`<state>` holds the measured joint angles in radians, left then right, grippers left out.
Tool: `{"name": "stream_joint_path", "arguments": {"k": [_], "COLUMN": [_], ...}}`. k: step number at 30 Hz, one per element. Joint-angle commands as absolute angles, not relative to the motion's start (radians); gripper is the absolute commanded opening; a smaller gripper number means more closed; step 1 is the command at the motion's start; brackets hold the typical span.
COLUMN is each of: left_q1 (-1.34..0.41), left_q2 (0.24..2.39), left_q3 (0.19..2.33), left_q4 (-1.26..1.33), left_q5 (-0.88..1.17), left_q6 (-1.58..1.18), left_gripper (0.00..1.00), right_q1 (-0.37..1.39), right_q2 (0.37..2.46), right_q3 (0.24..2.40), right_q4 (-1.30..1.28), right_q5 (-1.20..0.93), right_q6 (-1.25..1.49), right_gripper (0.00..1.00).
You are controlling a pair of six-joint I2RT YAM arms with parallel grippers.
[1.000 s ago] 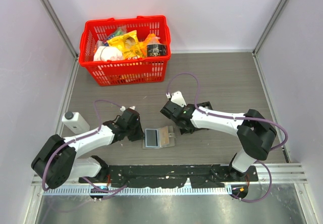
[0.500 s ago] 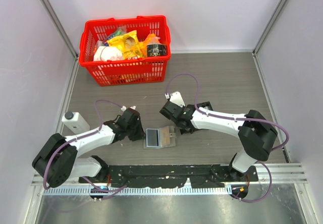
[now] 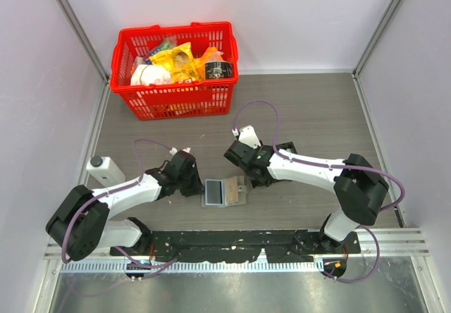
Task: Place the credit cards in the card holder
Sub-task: Pick up the credit card from the storage box.
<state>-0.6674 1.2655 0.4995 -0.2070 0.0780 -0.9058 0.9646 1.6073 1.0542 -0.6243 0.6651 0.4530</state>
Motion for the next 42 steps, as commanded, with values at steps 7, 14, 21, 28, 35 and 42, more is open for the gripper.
{"name": "stream_joint_path", "arguments": {"k": [7,14,21,28,35,42], "left_q1": [-0.669,-0.67,-0.669,-0.669,-0.669,-0.67], "left_q2": [1.276,1.264,1.273,1.282,1.281,1.279], "left_q3": [0.499,0.489,0.489,0.489,0.48,0.485], "left_q4": [-0.221,-0.218,-0.216,-0.212,-0.21,-0.209], "left_q5": [0.071,0.064,0.067,0.072,0.075,0.077], "left_q6": [-0.881,-0.887,-0.882,-0.877,-0.877,-0.879], "left_gripper": [0.0,0.0,0.0,0.0,0.0,0.0], "right_q1": [0.953,0.953,0.954,0.954,0.957,0.963], "right_q2": [1.68,1.74,1.724,1.683,1.646,1.621], "right_q3": [1.065,1.055,1.051,1.055,1.04,1.061], "right_q4": [-0.626,-0.653,-0.672,-0.669,-0.644,-0.643], "right_q5": [0.69,0.732,0.784,0.779,0.724,0.695], "right_q6": [0.436,0.451,0.462,0.456,0.451,0.449], "right_gripper": [0.49,0.55,0.34,0.27,0.19,0.19]}}
